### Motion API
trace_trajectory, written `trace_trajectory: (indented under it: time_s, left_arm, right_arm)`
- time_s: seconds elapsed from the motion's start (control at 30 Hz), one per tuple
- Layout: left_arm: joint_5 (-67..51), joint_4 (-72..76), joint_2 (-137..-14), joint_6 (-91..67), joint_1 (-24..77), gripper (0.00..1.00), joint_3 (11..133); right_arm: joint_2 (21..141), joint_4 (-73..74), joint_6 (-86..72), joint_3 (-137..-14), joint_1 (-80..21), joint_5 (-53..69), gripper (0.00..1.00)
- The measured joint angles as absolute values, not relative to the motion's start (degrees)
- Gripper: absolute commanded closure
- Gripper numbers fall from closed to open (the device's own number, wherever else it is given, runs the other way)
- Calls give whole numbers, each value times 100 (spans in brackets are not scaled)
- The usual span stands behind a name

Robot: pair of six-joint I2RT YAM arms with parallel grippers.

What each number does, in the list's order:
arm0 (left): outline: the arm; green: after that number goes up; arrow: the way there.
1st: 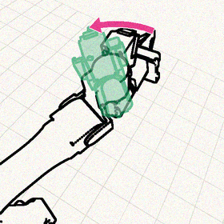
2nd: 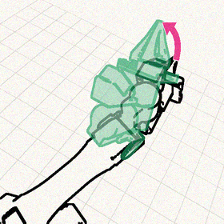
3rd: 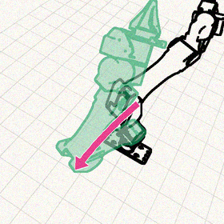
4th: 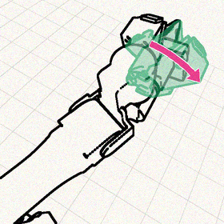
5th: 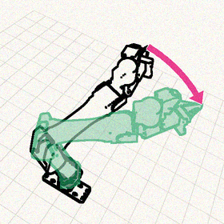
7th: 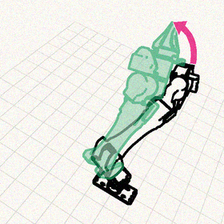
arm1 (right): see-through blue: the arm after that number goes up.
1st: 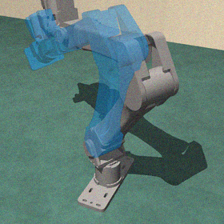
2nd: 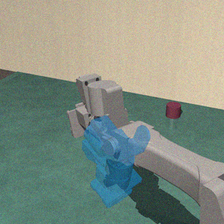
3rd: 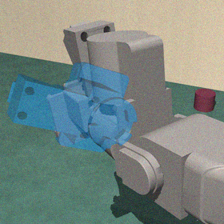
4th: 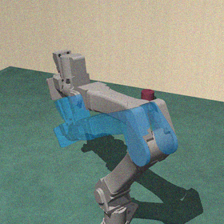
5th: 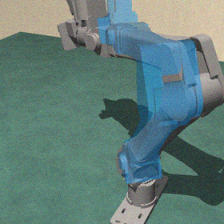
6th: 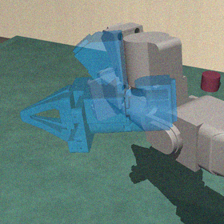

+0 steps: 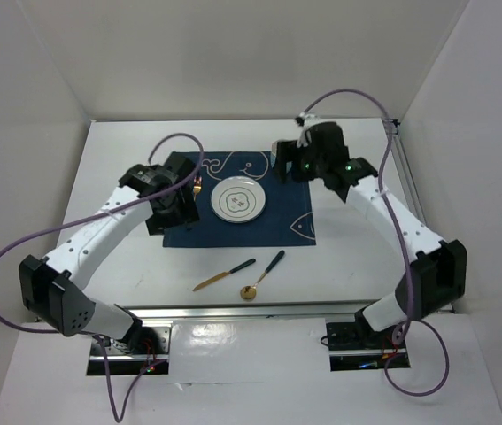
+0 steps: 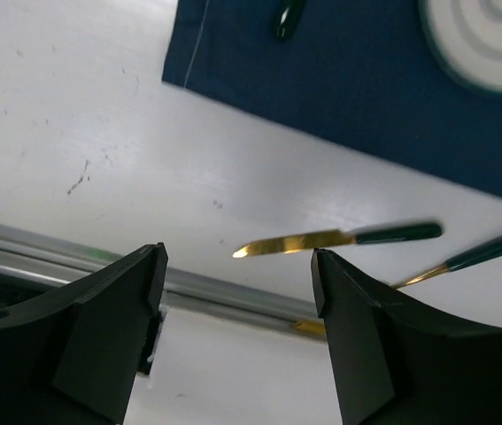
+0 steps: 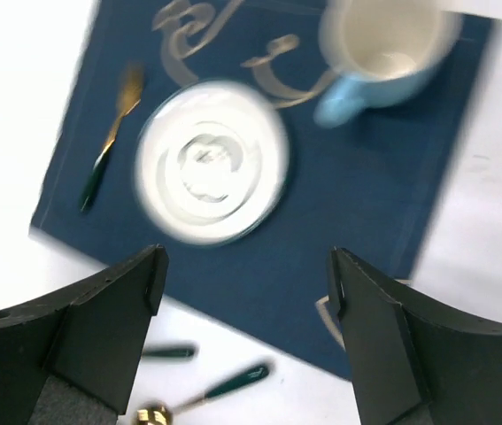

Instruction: Set the dinner table for one person

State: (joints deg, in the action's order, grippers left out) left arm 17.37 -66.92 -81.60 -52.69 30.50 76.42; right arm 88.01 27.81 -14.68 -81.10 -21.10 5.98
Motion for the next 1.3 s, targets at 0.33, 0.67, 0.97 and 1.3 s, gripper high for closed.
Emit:
trace_trajectory:
  time_s: [0.33,0.67,0.97,1.3]
  left_arm:
    - [1916,-6812,-8121,-4899,1949,16,8879]
    - [1761,-6825,-8114,-4602,1516,16,8847]
    - [1623,-6816,-8088,-4469,1356,16,8687]
    - [1531,-6796,-7990,-4362,1319,16,8576]
  right_arm:
    - [8501,2364,-8,-6130,-4167,1146,0]
    - [8991,1678,937,-5680,-5321,1109,0]
    - [10114,1400,1516,-5791,-5655,733,5]
    - [10241,908,1428,-5789,-5758,473,50]
